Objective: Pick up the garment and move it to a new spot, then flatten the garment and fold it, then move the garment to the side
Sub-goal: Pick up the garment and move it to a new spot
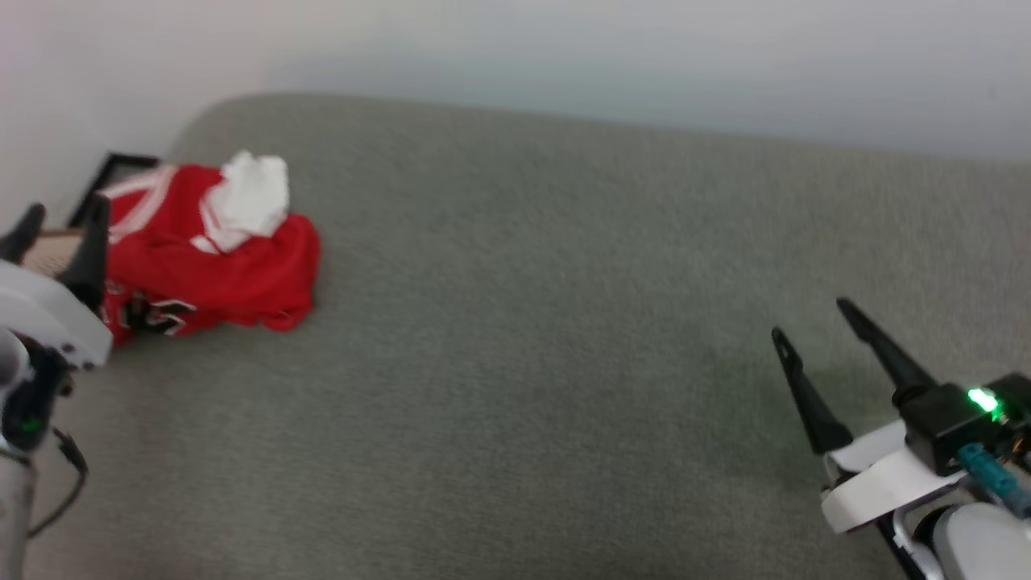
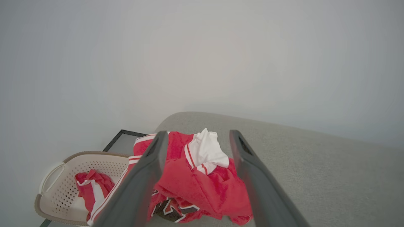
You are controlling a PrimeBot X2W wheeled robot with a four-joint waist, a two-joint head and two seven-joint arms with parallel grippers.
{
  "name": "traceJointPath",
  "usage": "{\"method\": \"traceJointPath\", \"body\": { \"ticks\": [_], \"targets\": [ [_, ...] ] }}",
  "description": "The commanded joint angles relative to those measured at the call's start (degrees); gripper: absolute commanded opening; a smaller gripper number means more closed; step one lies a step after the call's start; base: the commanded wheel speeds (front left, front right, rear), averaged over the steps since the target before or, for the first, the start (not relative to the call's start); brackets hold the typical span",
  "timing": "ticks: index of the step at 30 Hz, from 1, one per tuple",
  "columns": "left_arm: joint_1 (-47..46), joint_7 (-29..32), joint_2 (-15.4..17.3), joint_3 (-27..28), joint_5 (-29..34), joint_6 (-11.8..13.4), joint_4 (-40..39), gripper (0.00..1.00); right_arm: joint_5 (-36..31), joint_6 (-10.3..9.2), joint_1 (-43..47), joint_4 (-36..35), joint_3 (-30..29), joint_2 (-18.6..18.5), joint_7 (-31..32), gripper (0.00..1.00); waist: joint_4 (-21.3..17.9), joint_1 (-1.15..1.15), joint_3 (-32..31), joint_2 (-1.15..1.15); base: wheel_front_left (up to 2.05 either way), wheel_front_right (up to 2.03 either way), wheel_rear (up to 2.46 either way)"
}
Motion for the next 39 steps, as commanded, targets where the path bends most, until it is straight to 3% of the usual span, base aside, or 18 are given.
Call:
{"method": "traceJointPath", "body": {
  "ticks": [1,7,14,26,30,31,32,39],
  "targets": [
    [-2.0,0.5,0.4,-0.6,-0.5,-0.1,1.5,1.00,0.4,-0.08,-1.2,-0.8,0.1,-0.5,0.1,1.00,-4.9,0.00,7.8,0.00,0.00,0.00,0.00],
    [-10.3,4.9,1.9,-2.7,-1.0,-0.1,11.2,1.00,0.4,-0.08,-3.7,-4.5,0.2,-2.3,1.5,1.00,-6.5,0.00,13.7,0.00,0.00,0.00,0.00],
    [-18.6,12.1,1.3,-4.7,-0.7,1.1,23.0,1.00,0.2,-0.08,-5.6,-9.2,0.2,-3.8,3.6,1.00,-7.6,0.00,18.7,0.00,0.00,0.00,0.00],
    [-23.0,26.7,-3.8,-9.3,-0.4,2.6,37.0,1.00,0.4,-0.08,-7.0,-13.9,-0.1,-5.3,7.2,1.00,-7.8,0.00,22.3,0.00,0.00,0.00,0.00],
    [-23.7,27.6,-5.3,-9.6,-0.8,2.6,39.1,1.00,0.3,-0.08,-7.5,-14.7,0.2,-5.3,8.0,1.00,-7.7,0.00,22.4,0.00,0.00,0.00,0.00],
    [-24.0,27.4,-5.5,-9.4,-1.0,2.5,39.4,0.38,0.4,-0.08,-7.6,-14.8,0.1,-5.4,8.0,1.00,-7.7,0.00,22.4,0.00,0.00,0.00,0.00],
    [-24.3,27.1,-5.5,-9.5,-1.1,2.7,39.7,0.00,0.5,-0.08,-7.5,-14.8,0.0,-5.5,8.1,1.00,-7.6,0.00,22.2,0.00,0.00,0.00,0.00],
    [-28.2,20.7,-2.9,-8.9,-0.6,2.2,38.7,0.00,0.3,-0.08,-6.0,-14.1,-0.7,-4.8,7.6,1.00,-6.7,0.00,20.1,0.00,0.00,0.00,0.00]
  ]
}}
